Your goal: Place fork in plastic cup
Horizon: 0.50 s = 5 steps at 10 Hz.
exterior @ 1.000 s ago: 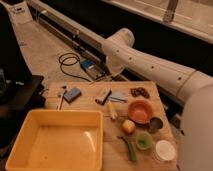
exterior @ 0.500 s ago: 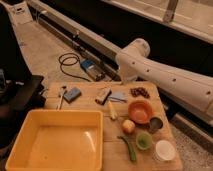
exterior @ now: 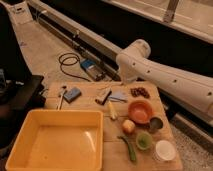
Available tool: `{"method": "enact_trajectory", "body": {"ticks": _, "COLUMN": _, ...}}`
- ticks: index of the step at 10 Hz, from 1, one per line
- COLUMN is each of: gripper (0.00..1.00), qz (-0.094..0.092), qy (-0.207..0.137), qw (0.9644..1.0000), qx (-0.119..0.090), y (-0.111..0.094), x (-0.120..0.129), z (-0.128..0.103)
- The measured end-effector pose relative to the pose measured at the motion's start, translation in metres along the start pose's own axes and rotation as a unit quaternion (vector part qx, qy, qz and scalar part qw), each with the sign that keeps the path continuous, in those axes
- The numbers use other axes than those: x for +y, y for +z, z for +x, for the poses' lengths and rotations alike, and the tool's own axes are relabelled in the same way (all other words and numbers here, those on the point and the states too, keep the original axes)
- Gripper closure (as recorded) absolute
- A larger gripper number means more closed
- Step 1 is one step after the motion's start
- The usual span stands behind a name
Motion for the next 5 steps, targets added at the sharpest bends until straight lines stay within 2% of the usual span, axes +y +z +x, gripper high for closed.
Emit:
{"method": "enact_trajectory", "body": {"ticks": 2, "gripper": 1.0, "qz": -0.002, "qy": -0.021, "qw": 0.9998, "qx": 0.0, "y": 0.001, "x": -0.001, "z": -0.003}}
{"method": "enact_trajectory", "body": {"ticks": 4, "gripper": 1.0, "qz": -0.01, "qy": -0.079, "qw": 0.9968, "qx": 0.005, "y": -0.002, "x": 0.012, "z": 0.0}}
{"method": "enact_trajectory", "body": {"ticks": 5, "gripper": 1.0, "qz": -0.013, "qy": -0.088, "qw": 0.996, "qx": 0.011, "y": -0.008, "x": 0.02, "z": 0.004}}
